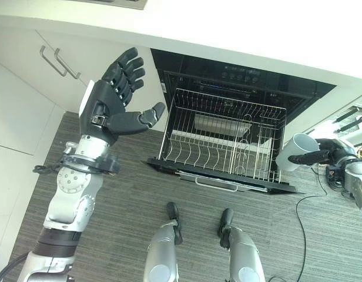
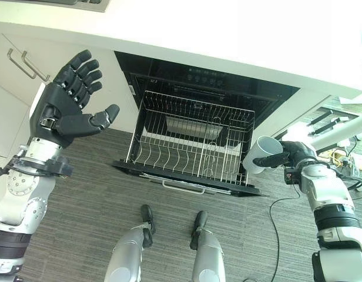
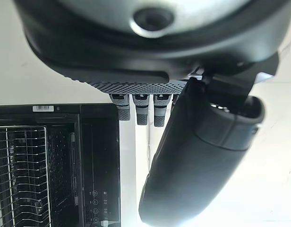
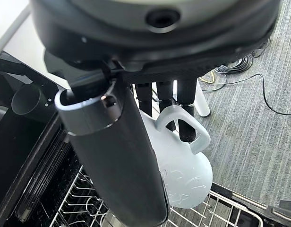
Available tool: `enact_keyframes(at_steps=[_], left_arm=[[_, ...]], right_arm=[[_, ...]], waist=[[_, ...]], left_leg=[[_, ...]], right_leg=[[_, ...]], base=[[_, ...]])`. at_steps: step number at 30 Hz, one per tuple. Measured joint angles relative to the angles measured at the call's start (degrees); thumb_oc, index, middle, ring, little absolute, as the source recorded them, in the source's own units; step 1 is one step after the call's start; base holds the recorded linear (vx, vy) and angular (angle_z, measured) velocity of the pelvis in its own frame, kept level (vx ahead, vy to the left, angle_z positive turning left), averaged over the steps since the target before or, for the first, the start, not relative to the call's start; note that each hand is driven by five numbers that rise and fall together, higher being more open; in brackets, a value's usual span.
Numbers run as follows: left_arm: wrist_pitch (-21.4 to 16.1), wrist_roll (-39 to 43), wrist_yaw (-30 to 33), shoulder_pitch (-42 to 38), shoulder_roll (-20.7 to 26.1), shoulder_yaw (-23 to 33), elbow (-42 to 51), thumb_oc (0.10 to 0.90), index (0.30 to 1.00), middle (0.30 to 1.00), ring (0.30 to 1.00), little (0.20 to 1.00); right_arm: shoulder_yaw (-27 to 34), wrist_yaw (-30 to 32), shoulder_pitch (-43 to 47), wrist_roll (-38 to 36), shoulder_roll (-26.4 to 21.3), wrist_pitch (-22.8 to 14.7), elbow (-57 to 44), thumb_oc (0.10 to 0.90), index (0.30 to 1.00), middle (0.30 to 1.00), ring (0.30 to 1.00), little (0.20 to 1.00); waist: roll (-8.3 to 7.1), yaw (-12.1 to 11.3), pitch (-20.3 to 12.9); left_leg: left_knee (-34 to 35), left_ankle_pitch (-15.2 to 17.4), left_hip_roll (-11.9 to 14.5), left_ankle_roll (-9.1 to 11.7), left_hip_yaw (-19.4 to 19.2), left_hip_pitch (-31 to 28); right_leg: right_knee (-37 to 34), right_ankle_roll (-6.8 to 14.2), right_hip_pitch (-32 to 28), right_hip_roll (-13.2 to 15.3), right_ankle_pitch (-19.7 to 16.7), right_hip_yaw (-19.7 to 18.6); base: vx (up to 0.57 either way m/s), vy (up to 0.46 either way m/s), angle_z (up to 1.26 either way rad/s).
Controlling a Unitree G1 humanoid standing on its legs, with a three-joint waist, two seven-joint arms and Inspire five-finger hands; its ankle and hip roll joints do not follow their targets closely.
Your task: Place the dishes in the dishwasher.
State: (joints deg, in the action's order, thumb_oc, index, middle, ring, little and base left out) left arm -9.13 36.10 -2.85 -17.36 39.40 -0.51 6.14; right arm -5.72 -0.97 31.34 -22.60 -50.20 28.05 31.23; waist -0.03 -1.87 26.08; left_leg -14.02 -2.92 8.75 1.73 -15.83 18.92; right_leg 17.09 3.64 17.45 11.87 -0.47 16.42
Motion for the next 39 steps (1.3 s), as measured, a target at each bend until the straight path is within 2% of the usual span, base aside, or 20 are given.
enact_keyframes(at_steps=[6, 19, 24, 28, 37, 38, 39], left_arm=[[-0.01, 1.82, -0.08, -0.13, 0.00, -0.51, -1.14, 0.800, 0.900, 0.900, 0.900, 0.900], [-0.01, 1.95, -0.06, -0.43, -0.01, -2.29, -1.45, 0.800, 0.900, 0.900, 0.900, 0.900], [-0.03, 1.97, -0.04, -2.35, -0.01, -4.58, -1.66, 0.800, 0.900, 0.900, 0.900, 0.900], [-0.04, 2.00, -0.20, -3.77, -0.01, -6.64, -1.76, 0.800, 0.900, 0.900, 0.900, 0.900], [-0.05, 2.08, 0.02, -4.05, -0.06, -6.64, -1.77, 0.800, 0.900, 0.900, 0.900, 0.900], [-0.04, 2.08, 0.02, -4.06, -0.06, -6.64, -1.77, 0.800, 0.900, 0.900, 0.900, 0.900], [-0.04, 2.08, 0.03, -4.06, -0.06, -6.64, -1.77, 0.800, 0.900, 0.900, 0.900, 0.900]], right_arm=[[-2.59, -0.44, 2.51, -0.09, 0.00, -0.07, 0.78, 0.400, 0.300, 0.300, 0.300, 0.300], [-3.60, -0.45, 5.18, -0.62, 0.35, -0.21, 0.60, 0.400, 0.300, 0.300, 0.300, 0.300], [-5.12, -0.36, 6.63, -2.37, 1.58, -0.08, 1.97, 0.400, 0.300, 0.300, 0.300, 0.300], [-8.29, -0.40, 9.39, -2.34, 2.08, 0.38, 6.07, 0.400, 0.300, 0.300, 0.300, 0.300], [-9.33, -0.59, 9.73, -2.15, 2.76, 1.75, 7.00, 0.400, 0.300, 0.300, 0.300, 0.300], [-9.34, -0.89, 9.73, -2.14, 2.76, 1.78, 7.19, 0.478, 0.418, 0.418, 0.418, 0.418], [-9.35, -1.08, 9.73, -2.15, 2.78, 1.90, 7.41, 0.696, 0.745, 0.745, 0.745, 0.745]], waist=[[0.03, 0.07, 0.01], [0.39, -0.03, 0.19], [0.54, 0.02, 0.27], [0.65, -1.29, 0.33], [0.66, -1.38, 0.34], [0.66, -1.39, 0.34], [0.66, -1.39, 0.34]], left_leg=[[0.04, 0.03, -0.06, 0.05, -0.03, -0.01], [0.61, -0.20, -0.39, -0.29, -0.07, -0.05], [0.91, -0.27, -0.85, -0.40, -0.03, -0.11], [1.25, -0.47, -1.01, -0.65, 0.03, -0.13], [1.51, -0.49, -1.08, -0.68, 0.14, -0.07], [1.52, -0.49, -1.09, -0.68, 0.17, -0.06], [1.52, -0.49, -1.09, -0.68, 0.22, -0.04]], right_leg=[[-0.09, -0.01, 0.03, 0.07, -0.02, -0.03], [-0.27, 0.06, 0.04, 0.15, -0.06, 0.00], [-0.32, 0.26, 0.05, 0.28, -0.19, 0.00], [-0.40, 0.28, 0.06, 0.53, -0.21, 0.13], [-0.50, 0.30, 0.06, 0.45, -0.19, 0.32], [-0.50, 0.30, 0.06, 0.46, -0.18, 0.36], [-0.50, 0.31, 0.04, 0.46, -0.17, 0.44]], base=[[0.00, 0.017, 0.00], [0.00, 0.000, 0.00], [0.00, 0.000, 0.00], [0.00, 0.000, 0.00], [0.00, 0.000, 0.00], [0.00, 0.000, 0.00], [0.00, 0.000, 0.00]])
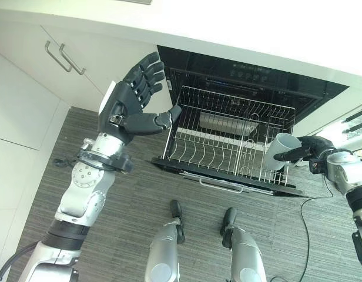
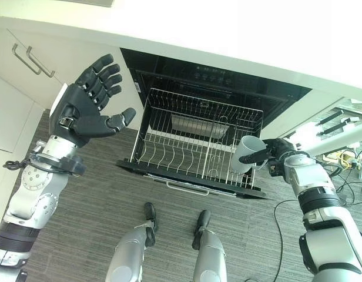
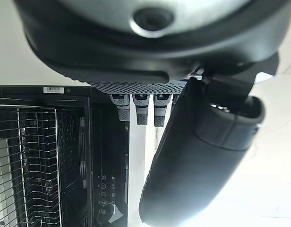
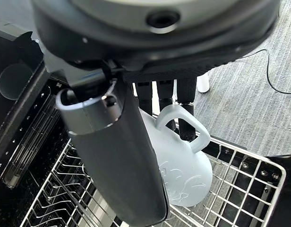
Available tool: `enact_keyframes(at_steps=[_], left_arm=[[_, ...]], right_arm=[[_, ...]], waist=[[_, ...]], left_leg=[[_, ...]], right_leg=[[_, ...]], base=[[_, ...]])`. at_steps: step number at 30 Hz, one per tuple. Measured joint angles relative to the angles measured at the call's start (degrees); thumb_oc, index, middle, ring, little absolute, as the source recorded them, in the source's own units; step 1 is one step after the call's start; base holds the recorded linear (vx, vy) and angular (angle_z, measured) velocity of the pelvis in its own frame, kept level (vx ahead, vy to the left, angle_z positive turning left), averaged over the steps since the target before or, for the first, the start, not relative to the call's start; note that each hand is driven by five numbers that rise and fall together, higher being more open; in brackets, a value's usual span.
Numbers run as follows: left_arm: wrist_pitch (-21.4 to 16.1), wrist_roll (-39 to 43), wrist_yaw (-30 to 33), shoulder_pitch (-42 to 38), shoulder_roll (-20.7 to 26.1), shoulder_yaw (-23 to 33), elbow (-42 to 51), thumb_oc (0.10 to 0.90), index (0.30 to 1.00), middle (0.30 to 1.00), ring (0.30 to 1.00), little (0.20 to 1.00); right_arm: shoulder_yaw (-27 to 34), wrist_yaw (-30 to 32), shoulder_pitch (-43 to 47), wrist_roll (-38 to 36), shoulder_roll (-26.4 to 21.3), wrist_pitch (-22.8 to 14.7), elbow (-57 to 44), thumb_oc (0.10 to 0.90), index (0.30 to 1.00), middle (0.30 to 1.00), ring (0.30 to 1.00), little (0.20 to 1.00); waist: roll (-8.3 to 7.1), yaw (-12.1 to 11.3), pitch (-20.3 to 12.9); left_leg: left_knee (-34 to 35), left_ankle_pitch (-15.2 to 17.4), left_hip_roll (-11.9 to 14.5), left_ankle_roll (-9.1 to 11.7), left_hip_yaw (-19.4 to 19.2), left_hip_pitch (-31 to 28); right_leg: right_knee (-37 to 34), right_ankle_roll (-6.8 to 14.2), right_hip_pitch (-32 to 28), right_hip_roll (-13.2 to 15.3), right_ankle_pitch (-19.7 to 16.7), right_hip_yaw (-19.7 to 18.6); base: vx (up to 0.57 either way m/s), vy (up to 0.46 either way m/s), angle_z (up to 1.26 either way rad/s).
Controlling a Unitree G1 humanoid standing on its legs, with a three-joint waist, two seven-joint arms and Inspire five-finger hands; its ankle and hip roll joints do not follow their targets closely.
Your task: Place the dishes in the dishwasher.
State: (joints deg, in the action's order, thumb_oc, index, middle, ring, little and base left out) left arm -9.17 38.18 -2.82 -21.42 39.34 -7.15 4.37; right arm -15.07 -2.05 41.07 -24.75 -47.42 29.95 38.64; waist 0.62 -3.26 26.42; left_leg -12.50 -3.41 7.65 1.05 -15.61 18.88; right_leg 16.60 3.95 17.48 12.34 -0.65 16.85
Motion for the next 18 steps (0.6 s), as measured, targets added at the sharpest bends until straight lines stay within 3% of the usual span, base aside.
enact_keyframes(at_steps=[1, 12, 18], left_arm=[[0.00, 0.00, -0.02, 0.00, 0.00, 0.00, 0.00, 0.800, 0.900, 0.900, 0.900, 0.900], [0.00, 2.02, 0.08, -0.14, 0.00, 0.00, 0.00, 0.800, 0.900, 0.900, 0.900, 0.900], [-0.03, 2.03, 0.11, -0.12, 0.00, 0.00, 0.01, 0.800, 0.900, 0.900, 0.900, 0.900]], right_arm=[[-0.11, 0.07, 0.00, 0.00, 0.15, 0.20, 0.00, 0.800, 0.900, 0.900, 0.900, 0.900], [0.02, 1.55, 1.90, 0.10, 0.96, -0.27, -0.28, 0.800, 0.900, 0.900, 0.900, 0.900], [0.17, 3.65, 2.03, 1.16, 0.95, -1.56, -7.74, 0.800, 0.900, 0.900, 0.900, 0.900]], waist=[[0.00, 0.01, 0.00], [0.62, 0.14, 0.54], [0.93, 0.56, 1.38]], left_leg=[[0.01, -0.01, 0.00, -0.01, 0.03, 0.02], [0.12, -0.05, -0.30, -0.06, 0.22, 0.14], [0.71, -0.23, -0.56, -0.19, 0.24, 0.15]], right_leg=[[0.00, 0.00, 0.00, 0.00, 0.00, 0.04], [0.02, 0.15, 0.04, 0.22, 0.10, 0.20], [-0.19, 0.20, 0.16, 0.23, 0.12, 0.31]], base=[[0.00, 0.000, 0.00], [0.00, 0.000, 0.00], [0.00, 0.000, 0.00]])
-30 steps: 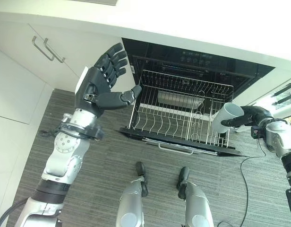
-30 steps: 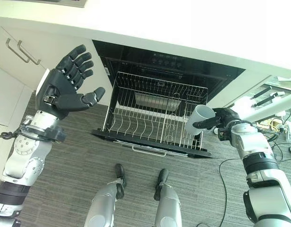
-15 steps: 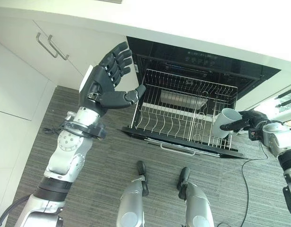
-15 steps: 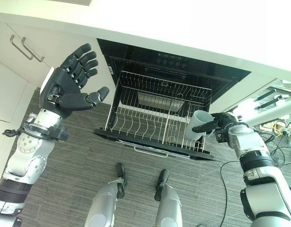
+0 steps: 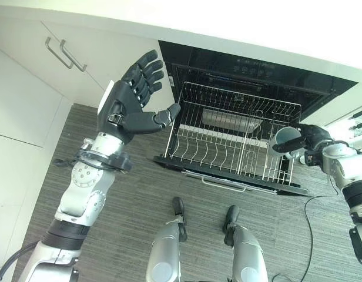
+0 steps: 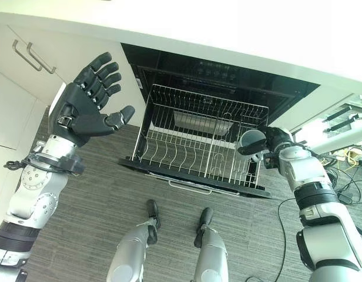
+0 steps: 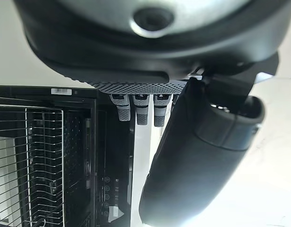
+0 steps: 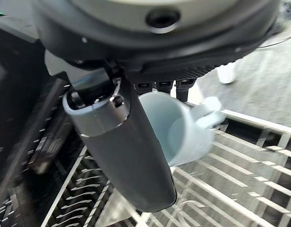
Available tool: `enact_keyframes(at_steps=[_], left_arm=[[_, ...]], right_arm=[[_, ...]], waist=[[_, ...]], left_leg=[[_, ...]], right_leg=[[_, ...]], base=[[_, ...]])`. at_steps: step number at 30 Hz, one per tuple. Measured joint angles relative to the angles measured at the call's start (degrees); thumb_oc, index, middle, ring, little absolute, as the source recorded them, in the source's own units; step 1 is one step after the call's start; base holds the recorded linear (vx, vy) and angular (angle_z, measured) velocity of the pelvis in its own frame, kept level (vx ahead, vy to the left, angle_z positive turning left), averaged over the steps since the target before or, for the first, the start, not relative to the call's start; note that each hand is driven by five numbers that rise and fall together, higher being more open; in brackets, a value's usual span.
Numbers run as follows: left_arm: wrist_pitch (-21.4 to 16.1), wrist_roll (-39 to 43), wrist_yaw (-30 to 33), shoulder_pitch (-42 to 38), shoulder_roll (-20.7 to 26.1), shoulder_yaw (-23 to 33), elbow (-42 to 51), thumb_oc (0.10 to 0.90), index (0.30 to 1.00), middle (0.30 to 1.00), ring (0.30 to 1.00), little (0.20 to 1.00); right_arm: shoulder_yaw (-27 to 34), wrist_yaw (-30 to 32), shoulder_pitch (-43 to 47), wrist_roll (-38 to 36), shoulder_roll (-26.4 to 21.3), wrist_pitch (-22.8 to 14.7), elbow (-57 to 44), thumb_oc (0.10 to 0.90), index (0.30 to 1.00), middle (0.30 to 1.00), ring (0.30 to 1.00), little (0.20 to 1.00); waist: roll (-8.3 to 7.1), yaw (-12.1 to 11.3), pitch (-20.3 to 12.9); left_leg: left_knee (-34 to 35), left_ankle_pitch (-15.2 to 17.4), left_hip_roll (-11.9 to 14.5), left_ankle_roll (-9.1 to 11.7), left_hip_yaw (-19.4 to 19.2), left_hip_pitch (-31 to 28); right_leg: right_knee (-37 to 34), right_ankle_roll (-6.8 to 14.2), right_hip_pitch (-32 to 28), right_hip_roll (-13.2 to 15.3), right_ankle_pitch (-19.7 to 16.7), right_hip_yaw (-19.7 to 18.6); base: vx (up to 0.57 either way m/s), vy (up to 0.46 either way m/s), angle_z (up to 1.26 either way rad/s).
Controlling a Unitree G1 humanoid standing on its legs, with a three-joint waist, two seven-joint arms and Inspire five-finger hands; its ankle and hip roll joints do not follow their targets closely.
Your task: Place the dishes in the dishwasher.
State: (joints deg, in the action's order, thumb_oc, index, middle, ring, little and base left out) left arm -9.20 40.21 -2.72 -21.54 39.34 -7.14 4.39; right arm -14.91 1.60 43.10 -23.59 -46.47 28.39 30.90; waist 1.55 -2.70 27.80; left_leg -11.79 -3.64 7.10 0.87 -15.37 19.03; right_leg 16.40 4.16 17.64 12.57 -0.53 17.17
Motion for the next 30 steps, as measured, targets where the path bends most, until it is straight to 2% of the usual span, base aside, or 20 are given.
enact_keyframes(at_steps=[8, 10, 15, 20, 23, 26, 28, 30], left_arm=[[0.00, -0.03, 0.11, 0.09, -0.03, 0.06, 0.04, 0.800, 0.900, 0.900, 0.900, 0.900], [-0.03, -0.08, 0.08, 0.27, -0.17, 0.06, 0.18, 0.800, 0.900, 0.900, 0.900, 0.900], [-0.04, -0.11, 0.63, 0.98, -0.41, 0.13, 0.27, 0.800, 0.900, 0.900, 0.900, 0.900], [-0.04, -0.13, 1.08, 2.72, -2.37, 0.89, 0.74, 0.800, 0.900, 0.900, 0.900, 0.900], [-0.07, -0.64, 1.14, 5.02, -4.12, 2.90, 0.98, 0.800, 0.900, 0.900, 0.900, 0.900], [-0.52, -1.33, 1.17, 5.54, -6.15, 3.07, 1.56, 0.800, 0.900, 0.900, 0.900, 0.900], [-1.09, -2.93, 1.14, 6.95, -7.57, 3.19, 4.20, 0.800, 0.900, 0.900, 0.900, 0.900], [-2.57, -4.58, 1.08, 10.23, -10.92, 4.37, 5.79, 0.800, 0.900, 0.900, 0.900, 0.900]], right_arm=[[0.65, 1.74, -0.39, 3.00, 0.01, -0.92, -9.17, 0.800, 0.900, 0.900, 0.900, 0.900], [3.03, 2.48, -2.36, 3.81, 0.00, -1.16, -14.24, 0.800, 0.900, 0.900, 0.900, 0.900], [3.62, 4.45, -3.90, 5.60, 0.01, -1.29, -15.53, 0.800, 0.900, 0.900, 0.900, 0.900], [7.88, 6.46, -9.16, 5.62, 0.85, -1.42, -21.39, 0.800, 0.900, 0.900, 0.900, 0.900], [11.86, 9.45, -14.83, 1.28, 6.50, -4.16, -28.47, 0.800, 0.900, 0.900, 0.900, 0.900], [15.30, 10.98, -20.65, -1.46, 12.93, -6.35, -31.56, 0.800, 0.900, 0.900, 0.900, 0.900], [15.32, 11.13, -26.99, -3.75, 17.47, -7.86, -34.99, 0.800, 0.900, 0.900, 0.900, 0.900], [16.32, 10.71, -34.28, -5.98, 22.99, -11.76, -36.77, 0.800, 0.900, 0.900, 0.900, 0.900]], waist=[[-0.06, 0.88, 0.04], [-0.06, 1.20, 0.04], [-0.19, 1.32, 0.10], [-0.34, 1.53, 0.19], [-0.68, 2.74, 0.31], [-0.81, 2.76, 0.33], [-0.85, 3.03, 0.31], [-1.10, 4.16, 0.17]], left_leg=[[0.10, -0.08, -0.19, -0.20, -0.02, -0.04], [0.09, -0.09, -0.18, -0.20, -0.07, -0.14], [0.09, -0.08, -0.17, -0.20, -0.08, -0.12], [0.14, -0.06, -0.16, -0.24, -0.13, -0.13], [0.10, -0.05, -0.17, -0.24, -0.26, -0.32], [0.17, -0.01, -0.16, -0.28, -0.40, -1.13], [0.16, 0.05, -0.17, -0.35, -0.74, -1.42], [-0.01, 1.04, -0.15, 0.15, -1.49, -3.39]], right_leg=[[-0.18, 0.05, -0.07, 0.00, 0.04, -0.01], [-0.11, 0.05, -0.07, -0.05, 0.03, -0.14], [-0.14, 0.05, -0.06, -0.03, 0.03, -0.17], [-0.20, 0.09, -0.05, -0.07, 0.06, -0.21], [-0.13, 0.08, -0.14, -0.16, 0.06, -0.42], [-0.05, 0.12, -0.76, -0.19, 0.12, -0.73], [0.08, 0.16, -0.81, -0.03, 0.10, -1.11], [0.04, 0.51, -2.31, 0.12, 0.25, -1.99]], base=[[0.00, 0.000, 0.00], [0.00, 0.000, 0.00], [0.00, 0.000, 0.00], [0.00, 0.000, 0.00], [0.01, 0.034, -0.02], [0.00, 0.053, -0.03], [0.00, 0.088, -0.07], [0.03, 0.173, -0.14]])
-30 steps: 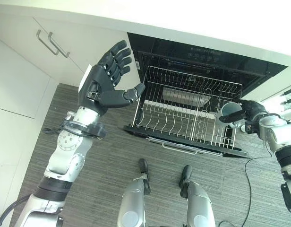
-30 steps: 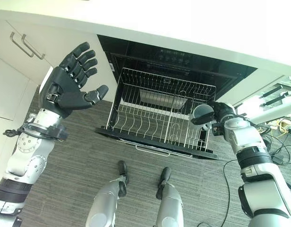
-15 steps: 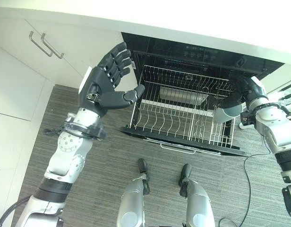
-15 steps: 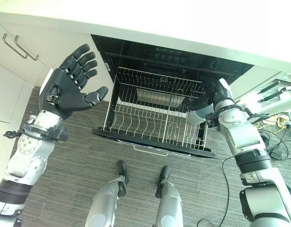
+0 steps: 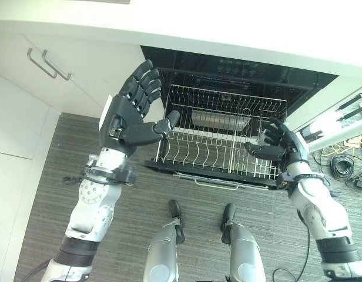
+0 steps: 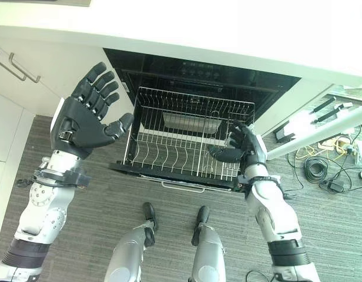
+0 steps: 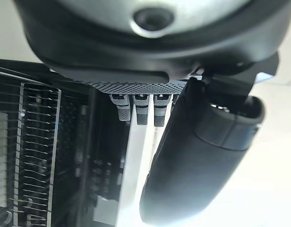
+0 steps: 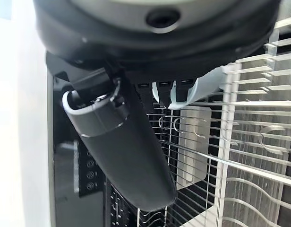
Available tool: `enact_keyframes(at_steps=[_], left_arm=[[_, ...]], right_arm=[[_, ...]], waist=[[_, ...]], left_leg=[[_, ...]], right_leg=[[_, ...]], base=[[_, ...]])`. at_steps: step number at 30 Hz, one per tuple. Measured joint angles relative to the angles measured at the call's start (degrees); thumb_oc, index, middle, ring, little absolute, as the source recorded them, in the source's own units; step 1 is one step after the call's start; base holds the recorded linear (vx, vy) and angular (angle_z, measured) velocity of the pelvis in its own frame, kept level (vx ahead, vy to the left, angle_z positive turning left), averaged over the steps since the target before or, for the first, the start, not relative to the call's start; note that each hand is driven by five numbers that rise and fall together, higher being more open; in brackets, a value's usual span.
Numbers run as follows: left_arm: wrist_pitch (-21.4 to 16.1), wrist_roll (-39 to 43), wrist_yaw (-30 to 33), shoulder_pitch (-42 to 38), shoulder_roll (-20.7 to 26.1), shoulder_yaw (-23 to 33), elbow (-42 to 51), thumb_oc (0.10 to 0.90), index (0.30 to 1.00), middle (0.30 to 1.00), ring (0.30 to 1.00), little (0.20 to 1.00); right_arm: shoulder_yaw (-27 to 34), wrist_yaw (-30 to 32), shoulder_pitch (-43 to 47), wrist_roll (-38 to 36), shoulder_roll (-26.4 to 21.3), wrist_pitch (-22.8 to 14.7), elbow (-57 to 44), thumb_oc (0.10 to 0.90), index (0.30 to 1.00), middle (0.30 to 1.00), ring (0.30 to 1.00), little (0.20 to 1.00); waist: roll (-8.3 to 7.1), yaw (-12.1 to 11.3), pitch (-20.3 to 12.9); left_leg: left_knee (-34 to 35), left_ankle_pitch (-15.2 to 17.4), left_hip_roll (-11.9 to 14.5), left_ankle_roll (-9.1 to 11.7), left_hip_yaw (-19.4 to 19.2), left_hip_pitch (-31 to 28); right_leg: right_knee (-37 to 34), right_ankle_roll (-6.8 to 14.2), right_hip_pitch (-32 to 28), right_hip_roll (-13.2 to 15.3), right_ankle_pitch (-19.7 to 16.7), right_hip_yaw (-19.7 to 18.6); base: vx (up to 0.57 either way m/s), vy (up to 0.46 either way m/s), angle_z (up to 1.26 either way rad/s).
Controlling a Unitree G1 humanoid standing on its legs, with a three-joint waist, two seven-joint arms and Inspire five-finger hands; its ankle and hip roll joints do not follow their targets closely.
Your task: Place the dishes in the dishwasher.
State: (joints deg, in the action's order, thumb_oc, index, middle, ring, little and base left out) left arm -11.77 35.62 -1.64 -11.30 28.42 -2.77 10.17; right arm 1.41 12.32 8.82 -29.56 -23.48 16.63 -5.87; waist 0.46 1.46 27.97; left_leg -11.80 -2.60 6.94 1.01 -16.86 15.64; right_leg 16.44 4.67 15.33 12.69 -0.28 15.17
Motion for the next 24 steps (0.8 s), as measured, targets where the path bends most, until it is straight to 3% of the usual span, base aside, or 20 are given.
enact_keyframes(at_steps=[3, 6, 9, 15, 17, 19, 20, 22, 23, 24], left_arm=[[-1.17, 0.04, -0.27, 3.58, -3.35, 2.59, 1.13, 0.800, 0.900, 0.900, 0.900, 0.900], [-2.45, 0.02, -0.69, 5.78, -3.55, 5.62, 2.11, 0.800, 0.900, 0.900, 0.900, 0.900], [-3.64, 0.01, -1.58, 7.88, -2.94, 6.47, 2.12, 0.800, 0.900, 0.900, 0.900, 0.900], [-3.42, 0.11, -6.06, 11.61, -2.63, 7.36, 2.16, 0.800, 0.900, 0.900, 0.900, 0.900], [-3.14, 0.10, -7.93, 13.06, -2.49, 7.54, 2.18, 0.800, 0.900, 0.900, 0.900, 0.900], [-2.42, 0.10, -8.03, 14.63, -2.23, 8.43, 2.24, 0.800, 0.900, 0.900, 0.900, 0.900], [-1.49, 0.08, -7.84, 14.98, -2.32, 9.14, 2.15, 0.800, 0.900, 0.900, 0.900, 0.900], [-1.14, 0.12, -7.93, 15.43, -2.39, 9.43, 2.17, 0.800, 0.900, 0.900, 0.900, 0.900], [-1.12, 0.16, -7.93, 15.11, -2.46, 9.36, 2.06, 0.800, 0.900, 0.900, 0.900, 0.900], [-1.13, 0.14, -8.01, 14.56, -2.48, 9.15, 2.02, 0.800, 0.900, 0.900, 0.900, 0.900]], right_arm=[[1.83, -1.08, -6.91, -0.17, 3.60, -1.75, -3.25, 0.800, 0.900, 0.900, 0.900, 0.900], [3.35, -2.50, -8.72, 0.11, 2.32, -2.64, -3.26, 0.800, 0.900, 0.900, 0.900, 0.900], [5.49, -2.53, -9.21, 0.13, 2.27, -5.14, -3.20, 0.800, 0.900, 0.900, 0.900, 0.900], [6.17, -2.76, -11.83, 0.20, 3.01, -9.00, -7.21, 0.800, 0.900, 0.900, 0.900, 0.900], [6.21, -3.14, -14.73, 0.26, 2.97, -10.23, -10.31, 0.800, 0.900, 0.900, 0.900, 0.900], [6.12, -4.79, -14.55, 0.31, 2.95, -10.98, -10.32, 0.800, 0.900, 0.900, 0.900, 0.900], [6.12, -5.39, -14.29, 0.44, 2.82, -11.51, -10.30, 0.800, 0.900, 0.900, 0.900, 0.900], [6.20, -5.63, -14.46, 2.00, 2.25, -12.32, -10.22, 0.800, 0.900, 0.900, 0.900, 0.900], [6.26, -5.56, -14.57, 2.53, 1.44, -13.27, -10.17, 0.800, 0.900, 0.900, 0.900, 0.900], [6.46, -5.53, -14.42, 2.53, 0.49, -14.90, -10.02, 0.800, 0.900, 0.900, 0.900, 0.900]], waist=[[-0.62, 0.35, -0.35], [-2.43, 0.06, -4.51], [-3.09, -0.02, -8.48], [-2.62, -0.08, -11.04], [-2.43, 0.21, -11.33], [-2.36, -0.48, -11.40], [-1.92, -0.36, -11.34], [-1.04, 0.09, -11.42], [-1.04, 0.27, -11.41], [-1.38, 0.56, -11.57]], left_leg=[[-0.38, 0.77, -0.07, -0.05, -0.57, -1.89], [-2.20, 2.16, -0.10, -0.08, -1.01, -1.74], [-5.12, 4.77, -0.34, -0.39, -1.11, -1.72], [-10.99, 10.54, -4.06, -3.03, 0.54, -1.91], [-12.27, 11.90, -4.30, -4.20, -0.61, -1.89], [-12.27, 12.32, -2.90, -5.24, -3.98, -2.56], [-12.33, 12.30, -1.47, -6.88, -5.41, -2.77], [-11.55, 12.38, -0.01, -5.43, -5.00, -3.00], [-10.26, 11.52, -0.24, -4.56, -4.53, -3.14], [-8.43, 10.45, -1.19, -3.40, -4.59, -3.17]], right_leg=[[-0.05, 0.29, -1.75, 0.54, 0.19, -0.38], [-0.59, 0.65, -2.11, 0.93, 0.12, -0.67], [-1.48, 1.42, -3.57, 1.54, 0.20, -0.82], [-3.20, 3.95, -5.63, 3.47, -1.80, -3.84], [-4.28, 4.50, -6.36, 4.19, -3.88, -3.70], [-8.86, 3.78, -7.53, 3.40, -9.86, 1.15], [-8.92, 3.27, -7.79, 2.26, -9.73, 3.98], [0.46, 2.85, -7.69, -2.57, 0.28, 5.10], [3.56, 2.46, -7.85, -6.73, 5.35, 1.37], [4.80, -0.12, -8.16, -10.91, 9.67, -1.02]], base=[[0.03, 0.147, -0.10], [0.04, 0.170, -0.05], [0.04, 0.161, 0.00], [0.06, 0.187, -0.15], [0.06, 0.159, -0.24], [0.03, 0.112, -0.72], [0.03, 0.030, -0.69], [0.02, -0.050, -0.33], [0.01, -0.089, -0.01], [0.05, -0.107, 0.10]])
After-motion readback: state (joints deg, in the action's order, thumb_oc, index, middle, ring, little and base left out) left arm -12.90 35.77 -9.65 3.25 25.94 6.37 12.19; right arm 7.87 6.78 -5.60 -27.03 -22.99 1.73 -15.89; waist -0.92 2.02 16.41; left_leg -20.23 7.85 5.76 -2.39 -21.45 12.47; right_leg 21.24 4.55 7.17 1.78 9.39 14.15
